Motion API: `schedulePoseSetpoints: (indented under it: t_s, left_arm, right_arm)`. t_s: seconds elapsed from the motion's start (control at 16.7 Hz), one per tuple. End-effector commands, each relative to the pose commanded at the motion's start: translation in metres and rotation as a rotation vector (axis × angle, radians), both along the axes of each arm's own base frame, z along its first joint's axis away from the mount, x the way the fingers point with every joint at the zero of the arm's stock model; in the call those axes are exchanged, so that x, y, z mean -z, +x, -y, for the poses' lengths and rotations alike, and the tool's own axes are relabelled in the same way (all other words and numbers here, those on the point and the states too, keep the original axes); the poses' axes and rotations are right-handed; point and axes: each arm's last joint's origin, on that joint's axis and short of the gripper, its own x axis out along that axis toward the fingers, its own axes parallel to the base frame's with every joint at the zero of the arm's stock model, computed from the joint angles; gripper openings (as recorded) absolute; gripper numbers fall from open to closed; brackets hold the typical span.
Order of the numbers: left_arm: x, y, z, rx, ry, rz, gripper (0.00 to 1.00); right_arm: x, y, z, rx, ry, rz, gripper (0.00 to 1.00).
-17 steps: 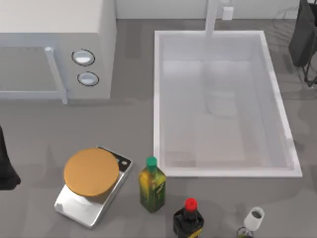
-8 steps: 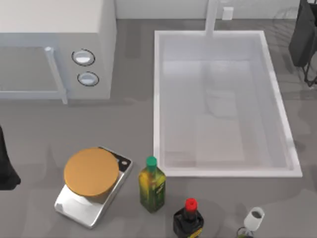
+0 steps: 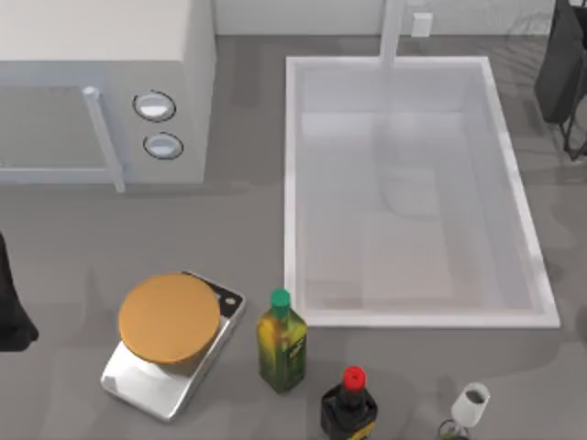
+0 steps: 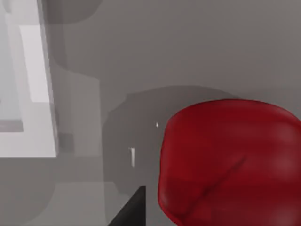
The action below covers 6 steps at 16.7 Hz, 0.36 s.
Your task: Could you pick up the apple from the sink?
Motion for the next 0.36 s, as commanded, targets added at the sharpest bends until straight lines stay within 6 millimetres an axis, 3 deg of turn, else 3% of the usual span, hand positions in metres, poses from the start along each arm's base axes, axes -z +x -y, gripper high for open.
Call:
schedulePoseSetpoints:
  t_s: [0.36]
  left_arm:
    - [0.0,0.0,0.0,0.0,0.0,0.0,1.0]
  right_arm:
    - [0.0,0.0,0.0,0.0,0.0,0.0,1.0]
